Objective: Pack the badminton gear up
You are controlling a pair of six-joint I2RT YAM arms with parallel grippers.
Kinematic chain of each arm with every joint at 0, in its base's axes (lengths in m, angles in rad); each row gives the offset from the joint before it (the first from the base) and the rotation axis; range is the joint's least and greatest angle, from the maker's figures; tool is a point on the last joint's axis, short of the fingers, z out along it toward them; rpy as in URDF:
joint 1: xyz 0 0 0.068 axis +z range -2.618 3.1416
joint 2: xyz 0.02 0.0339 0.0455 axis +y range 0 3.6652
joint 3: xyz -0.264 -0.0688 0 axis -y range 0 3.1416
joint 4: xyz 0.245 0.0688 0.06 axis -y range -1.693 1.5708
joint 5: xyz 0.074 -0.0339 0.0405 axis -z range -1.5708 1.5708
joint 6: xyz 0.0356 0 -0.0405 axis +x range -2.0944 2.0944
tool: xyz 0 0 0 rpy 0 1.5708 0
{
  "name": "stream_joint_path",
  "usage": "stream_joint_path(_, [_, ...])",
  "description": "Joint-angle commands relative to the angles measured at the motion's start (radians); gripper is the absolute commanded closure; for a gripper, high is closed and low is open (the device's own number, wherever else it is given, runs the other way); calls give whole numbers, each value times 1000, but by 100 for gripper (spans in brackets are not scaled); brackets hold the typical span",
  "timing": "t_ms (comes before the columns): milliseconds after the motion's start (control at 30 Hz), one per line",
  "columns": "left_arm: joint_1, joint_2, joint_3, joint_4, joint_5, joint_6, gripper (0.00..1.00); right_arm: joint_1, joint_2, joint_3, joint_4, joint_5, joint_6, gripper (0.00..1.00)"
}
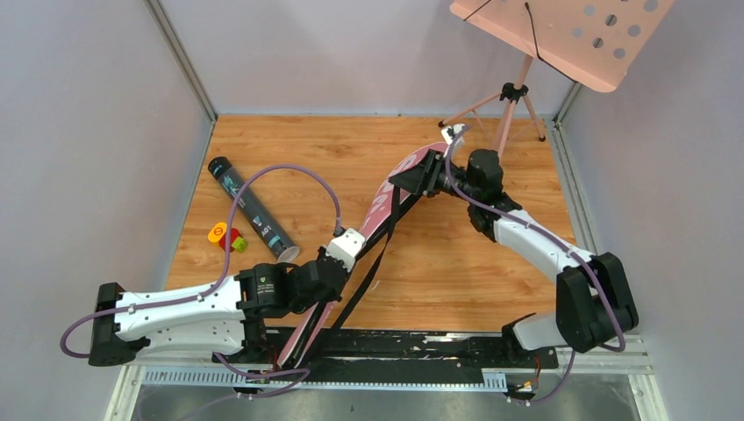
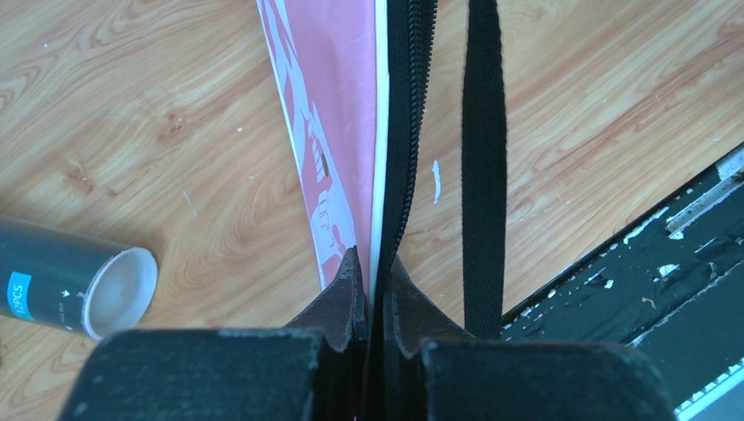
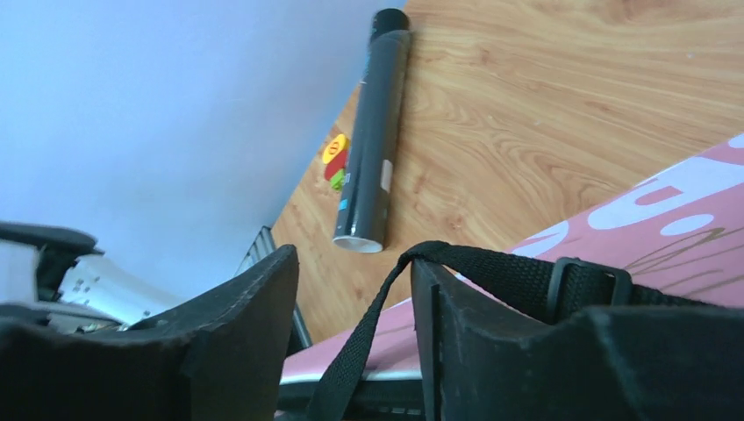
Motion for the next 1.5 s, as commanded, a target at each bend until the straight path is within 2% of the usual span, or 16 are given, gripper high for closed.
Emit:
stream_joint_path(0, [0, -21, 10, 134, 6, -21, 100, 44, 72, 151, -284, 171, -98, 45])
stream_joint_path(100, [0, -38, 6, 144, 11, -30, 100, 66, 98, 232, -470, 228, -162, 37])
stream_joint_path(200, [0, -63, 6, 145, 3, -40, 100, 66, 55, 231, -544, 269, -191, 32])
stream_joint_path(333, [0, -86, 12, 130, -7, -42, 100, 66, -7, 254, -676, 255, -273, 17])
stream_joint_path(733, [2, -123, 16, 76, -61, -86, 100, 60, -226, 226, -761, 142, -353, 17])
stream_joint_path(833, [3, -136, 19, 64, -62, -90, 100, 55, -284, 210, -760, 140, -452, 20])
stream_joint_path(1000, [3, -159, 24, 55, -56, -93, 100, 52, -380, 124, -734, 402, -600, 23])
stream_joint_path(1100, [3, -173, 23, 54, -57, -96, 100, 45, -415, 45, -655, 572, -665, 26])
stream_joint_path(1167, [3, -182, 23, 53, -58, -95, 100, 37, -430, -26, -563, 621, -714, 28])
stream_joint_path(1233, [3, -187, 23, 54, -58, -95, 100, 10, -436, -84, -472, 625, -678, 33])
stream_joint_path(1333, [2, -195, 24, 57, -49, -93, 100, -68, -413, -105, -416, 453, -636, 36])
stream_joint_path(1467, [3, -198, 29, 60, -36, -93, 100, -109, -412, -183, -284, 413, -739, 38])
